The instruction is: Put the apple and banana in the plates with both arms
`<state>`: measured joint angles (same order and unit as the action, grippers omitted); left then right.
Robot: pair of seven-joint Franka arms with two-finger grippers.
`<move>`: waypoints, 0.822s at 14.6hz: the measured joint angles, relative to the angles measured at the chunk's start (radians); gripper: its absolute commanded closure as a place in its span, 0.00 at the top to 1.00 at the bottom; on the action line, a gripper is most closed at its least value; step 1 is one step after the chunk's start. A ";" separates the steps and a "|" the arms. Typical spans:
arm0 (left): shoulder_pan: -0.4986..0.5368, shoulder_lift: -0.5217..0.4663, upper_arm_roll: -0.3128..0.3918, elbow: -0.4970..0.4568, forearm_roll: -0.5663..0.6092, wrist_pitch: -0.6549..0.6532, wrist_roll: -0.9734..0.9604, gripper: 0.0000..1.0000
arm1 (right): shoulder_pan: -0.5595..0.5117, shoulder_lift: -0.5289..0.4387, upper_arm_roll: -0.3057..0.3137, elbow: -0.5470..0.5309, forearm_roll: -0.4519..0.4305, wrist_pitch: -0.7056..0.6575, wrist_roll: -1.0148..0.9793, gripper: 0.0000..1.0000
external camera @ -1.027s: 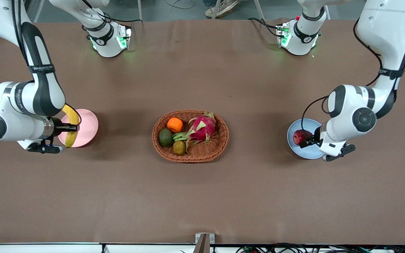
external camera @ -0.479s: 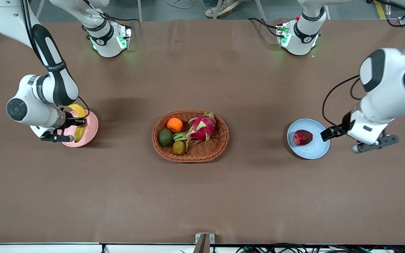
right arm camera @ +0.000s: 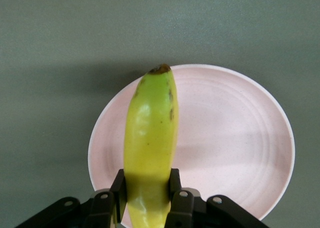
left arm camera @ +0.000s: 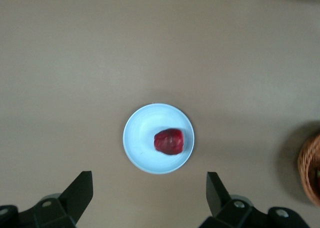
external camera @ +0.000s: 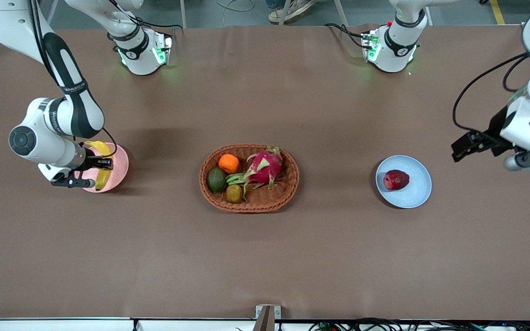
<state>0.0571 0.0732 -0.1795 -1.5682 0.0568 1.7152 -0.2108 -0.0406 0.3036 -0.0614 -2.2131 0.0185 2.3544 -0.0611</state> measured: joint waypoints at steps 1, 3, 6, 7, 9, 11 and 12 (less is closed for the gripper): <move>0.000 -0.011 0.000 0.015 0.000 -0.036 0.029 1.00 | 0.000 0.004 0.000 0.000 0.000 0.000 0.000 0.87; 0.000 -0.032 0.000 0.030 0.000 -0.094 0.079 1.00 | -0.001 0.014 -0.001 0.000 0.000 0.002 0.000 1.00; -0.015 -0.077 0.001 0.027 0.000 -0.161 0.096 1.00 | -0.001 0.008 -0.002 0.051 0.000 -0.065 0.002 1.00; -0.021 -0.093 0.001 0.021 0.000 -0.180 0.096 1.00 | -0.001 0.000 -0.002 0.117 0.000 -0.148 0.002 1.00; -0.036 -0.113 0.009 0.009 0.000 -0.202 0.096 1.00 | -0.002 -0.021 -0.002 0.326 0.000 -0.378 0.003 1.00; -0.058 -0.128 0.036 -0.007 -0.003 -0.210 0.096 1.00 | -0.003 -0.046 -0.003 0.537 0.000 -0.577 0.003 1.00; -0.066 -0.135 0.050 -0.017 -0.009 -0.213 0.100 1.00 | -0.003 -0.056 -0.003 0.628 0.000 -0.644 0.003 1.00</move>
<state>-0.0085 -0.0621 -0.1294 -1.5854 0.0479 1.5021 -0.1111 -0.0437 0.2480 -0.0642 -1.5856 0.0186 1.7104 -0.0582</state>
